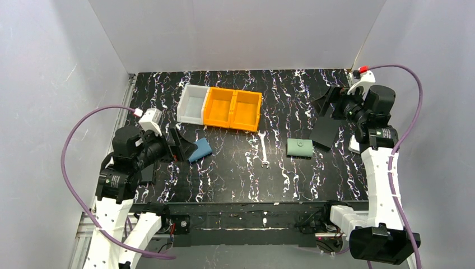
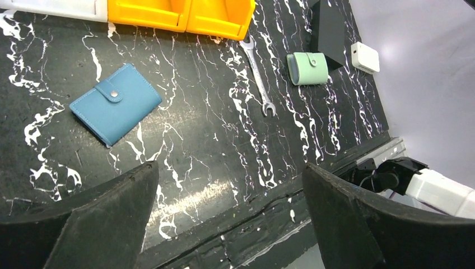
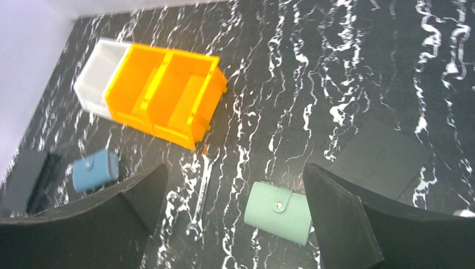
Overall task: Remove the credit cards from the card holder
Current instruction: Open the card holder at the center of the board.
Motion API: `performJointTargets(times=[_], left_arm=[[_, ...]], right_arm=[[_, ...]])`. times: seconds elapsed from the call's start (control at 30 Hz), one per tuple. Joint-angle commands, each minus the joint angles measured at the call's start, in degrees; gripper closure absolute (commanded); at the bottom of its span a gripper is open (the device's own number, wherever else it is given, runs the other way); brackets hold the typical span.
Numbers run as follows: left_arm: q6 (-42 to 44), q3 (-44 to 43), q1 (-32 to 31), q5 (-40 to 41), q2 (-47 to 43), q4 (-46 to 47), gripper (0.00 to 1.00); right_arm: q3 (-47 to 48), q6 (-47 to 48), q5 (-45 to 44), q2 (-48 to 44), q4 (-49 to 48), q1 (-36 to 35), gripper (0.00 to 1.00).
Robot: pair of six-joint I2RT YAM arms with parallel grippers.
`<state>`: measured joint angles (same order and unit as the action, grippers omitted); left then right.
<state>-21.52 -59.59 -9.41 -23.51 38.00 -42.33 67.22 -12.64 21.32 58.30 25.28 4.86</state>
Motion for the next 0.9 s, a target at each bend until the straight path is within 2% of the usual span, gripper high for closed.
performJointTargets(times=[0.0,0.17,0.3,0.4,0.5,0.7,0.87], left_arm=[[2.5,3.5,-0.2,-3.1,2.1,4.6,0.01],[5.1,1.5,-0.3,-1.1,11.7,1.9,0.01],[7.8,-2.2,-3.1,6.0,17.9,-0.9,0.01],[10.6,-4.9,-5.7,13.2,23.0,-3.3,0.01],[12.6,-6.4,-7.3,16.0,27.3,-3.4,0.01],[12.7,-7.2,-8.7,14.5,32.5,0.6,0.01],[11.3,-3.9,-9.4,12.4,30.7,5.2,0.01]], right_arm=[[-6.3,9.4,11.7,-1.1,-5.7,0.1,0.0],[-10.7,24.5,25.1,2.7,-1.4,-0.5,0.0],[-12.1,31.2,32.1,5.0,0.2,-0.5,0.0],[-14.3,32.3,34.1,5.2,-1.2,-0.5,0.0],[-17.7,33.8,35.2,4.2,-2.8,-0.5,0.0],[-22.3,37.1,36.2,3.9,-4.2,-0.4,0.0],[-21.5,39.6,37.1,6.3,-2.1,-0.4,0.0]])
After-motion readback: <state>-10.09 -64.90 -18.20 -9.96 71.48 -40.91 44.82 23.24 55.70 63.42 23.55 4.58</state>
